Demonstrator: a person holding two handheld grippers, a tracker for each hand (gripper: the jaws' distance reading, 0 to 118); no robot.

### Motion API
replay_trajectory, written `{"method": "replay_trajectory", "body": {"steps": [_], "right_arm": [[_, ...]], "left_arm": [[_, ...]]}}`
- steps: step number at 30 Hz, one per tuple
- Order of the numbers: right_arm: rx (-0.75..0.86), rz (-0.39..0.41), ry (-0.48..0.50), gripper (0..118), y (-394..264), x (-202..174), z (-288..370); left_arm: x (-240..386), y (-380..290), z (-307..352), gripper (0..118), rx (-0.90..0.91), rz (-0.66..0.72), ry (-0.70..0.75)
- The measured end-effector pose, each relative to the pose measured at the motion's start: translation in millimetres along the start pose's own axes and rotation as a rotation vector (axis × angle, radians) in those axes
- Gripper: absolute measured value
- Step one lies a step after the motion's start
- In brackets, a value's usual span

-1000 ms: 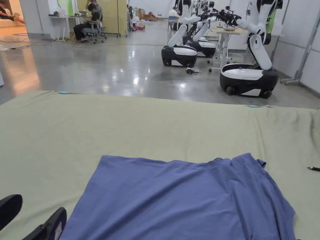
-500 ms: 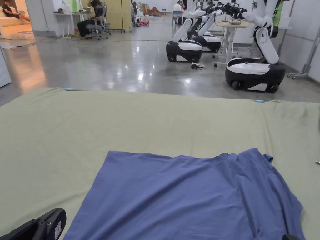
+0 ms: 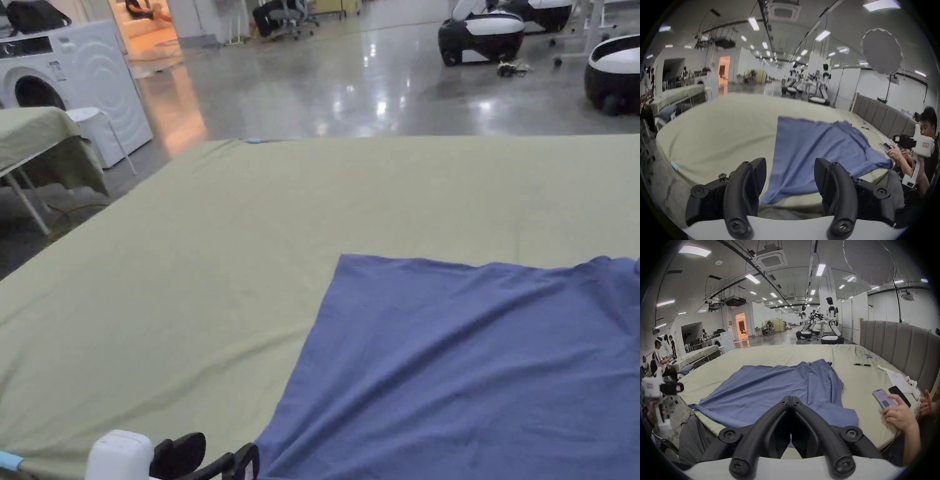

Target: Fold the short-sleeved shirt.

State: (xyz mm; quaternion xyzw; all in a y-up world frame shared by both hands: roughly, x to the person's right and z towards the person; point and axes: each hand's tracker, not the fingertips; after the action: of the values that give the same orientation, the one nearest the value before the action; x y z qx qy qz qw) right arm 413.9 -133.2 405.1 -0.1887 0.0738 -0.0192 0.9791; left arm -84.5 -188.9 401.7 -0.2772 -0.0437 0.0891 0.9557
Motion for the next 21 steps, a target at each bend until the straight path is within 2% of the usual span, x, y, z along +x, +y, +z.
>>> {"method": "replay_trajectory", "body": {"steps": [10, 11, 13, 14, 16, 18, 20, 21], "right_arm": [[-0.049, -0.006, -0.053, 0, -6, 6, 5], [-0.053, -0.009, -0.062, 0, -7, 9, 6], [-0.065, -0.016, -0.083, 0, -10, 13, 9], [-0.072, -0.02, -0.095, 0, -11, 16, 10], [-0.084, -0.028, -0.123, 0, -14, 22, 13], [-0.106, -0.044, -0.165, 0, -17, 31, 15], [-0.12, -0.06, -0.207, 0, -20, 41, 19], [-0.14, -0.078, -0.215, 4, -22, 49, 20]], "left_arm": [[-4, -21, -59, 60, -0.201, -0.051, 0.026], [-3, -23, -60, 57, -0.217, -0.04, 0.013], [4, -23, -61, 39, -0.225, -0.093, 0.025], [7, -22, -61, 36, -0.238, -0.114, 0.025], [14, -21, -63, 21, -0.242, -0.133, 0.023], [23, -22, -68, 16, -0.271, -0.223, 0.048], [26, -21, -70, 16, -0.291, -0.238, 0.057], [27, -20, -73, 16, -0.303, -0.233, 0.057]]}}
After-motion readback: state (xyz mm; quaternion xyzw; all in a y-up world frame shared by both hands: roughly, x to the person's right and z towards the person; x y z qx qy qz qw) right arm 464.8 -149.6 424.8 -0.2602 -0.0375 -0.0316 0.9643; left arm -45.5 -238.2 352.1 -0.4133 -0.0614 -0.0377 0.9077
